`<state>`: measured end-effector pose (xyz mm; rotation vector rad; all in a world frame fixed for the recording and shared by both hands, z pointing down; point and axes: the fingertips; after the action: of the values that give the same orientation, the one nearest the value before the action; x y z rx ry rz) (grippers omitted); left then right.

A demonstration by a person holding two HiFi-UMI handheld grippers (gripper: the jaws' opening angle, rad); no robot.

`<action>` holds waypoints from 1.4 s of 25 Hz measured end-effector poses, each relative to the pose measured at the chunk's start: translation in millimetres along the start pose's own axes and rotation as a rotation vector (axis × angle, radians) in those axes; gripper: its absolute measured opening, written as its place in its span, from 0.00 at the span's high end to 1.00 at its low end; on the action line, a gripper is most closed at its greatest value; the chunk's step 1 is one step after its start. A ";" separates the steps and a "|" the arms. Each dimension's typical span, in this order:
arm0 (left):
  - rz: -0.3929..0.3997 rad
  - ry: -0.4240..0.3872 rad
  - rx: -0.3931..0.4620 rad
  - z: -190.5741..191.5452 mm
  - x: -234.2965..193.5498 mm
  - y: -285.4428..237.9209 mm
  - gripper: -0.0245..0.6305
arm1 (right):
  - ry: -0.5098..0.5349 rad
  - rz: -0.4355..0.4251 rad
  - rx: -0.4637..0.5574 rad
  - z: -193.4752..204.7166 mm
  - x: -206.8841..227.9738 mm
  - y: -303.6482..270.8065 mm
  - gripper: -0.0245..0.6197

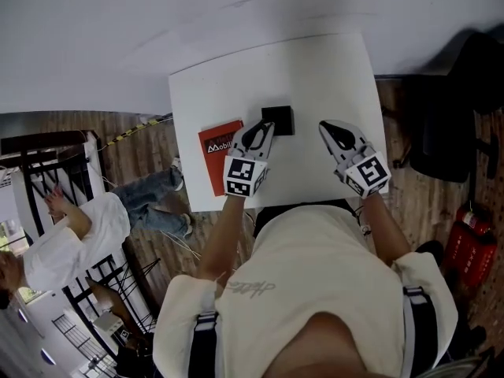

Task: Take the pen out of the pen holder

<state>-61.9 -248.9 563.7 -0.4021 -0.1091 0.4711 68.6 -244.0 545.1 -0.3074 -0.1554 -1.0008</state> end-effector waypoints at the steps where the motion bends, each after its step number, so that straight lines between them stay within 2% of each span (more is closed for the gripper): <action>1: 0.003 0.001 0.011 -4.4 0.1 3.0 0.83 | 0.004 0.002 0.003 -1.8 -1.9 0.0 0.95; 15: 0.013 -0.031 0.137 -54.4 -5.2 48.5 0.83 | 0.066 0.030 0.075 -31.9 -26.1 -1.3 0.95; 22: -0.018 -0.039 0.169 -60.3 -19.6 76.8 0.83 | 0.089 0.021 0.091 -46.9 -44.7 -8.3 0.95; 35: -0.115 -0.011 0.209 -52.2 -45.3 128.7 0.83 | 0.163 -0.047 0.098 -64.2 -72.5 -27.9 0.95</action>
<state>-146.0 -183.4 463.8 -0.1874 -0.0921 0.3669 5.6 -220.6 470.1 -0.1323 -0.0631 -1.0568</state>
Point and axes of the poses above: the fingertips, and each gripper's own axes: y backward along the fingers, x to its right, z out of its underside, and after that the axes turned 5 degrees about -y, right-handed
